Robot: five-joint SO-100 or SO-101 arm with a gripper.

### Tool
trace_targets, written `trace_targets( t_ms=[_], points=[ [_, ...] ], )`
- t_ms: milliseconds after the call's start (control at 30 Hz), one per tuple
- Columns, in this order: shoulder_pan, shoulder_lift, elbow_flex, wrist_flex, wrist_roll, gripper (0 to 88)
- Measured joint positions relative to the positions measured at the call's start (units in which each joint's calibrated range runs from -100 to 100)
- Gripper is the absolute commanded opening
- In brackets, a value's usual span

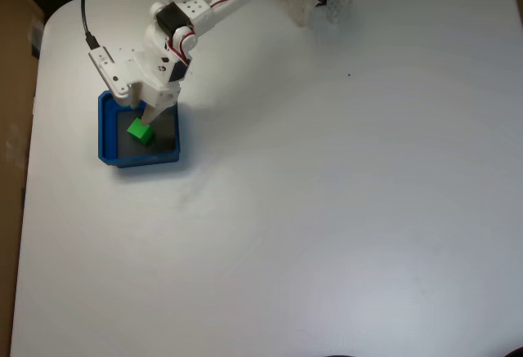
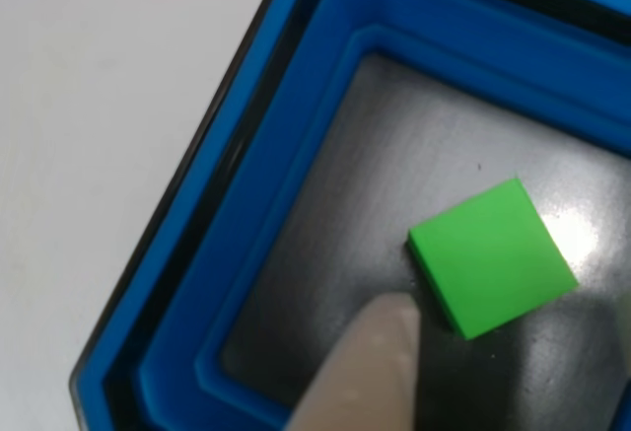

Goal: Pick up green cube and drop it in the blue box

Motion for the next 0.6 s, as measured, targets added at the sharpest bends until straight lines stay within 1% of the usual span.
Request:
trace_targets(
  t_ms=[367,600],
  points=[
    [0.0,0.0,0.0,0.0,0.0,17.5],
    [0.0,0.0,0.0,0.0,0.0,22.9]
  ],
)
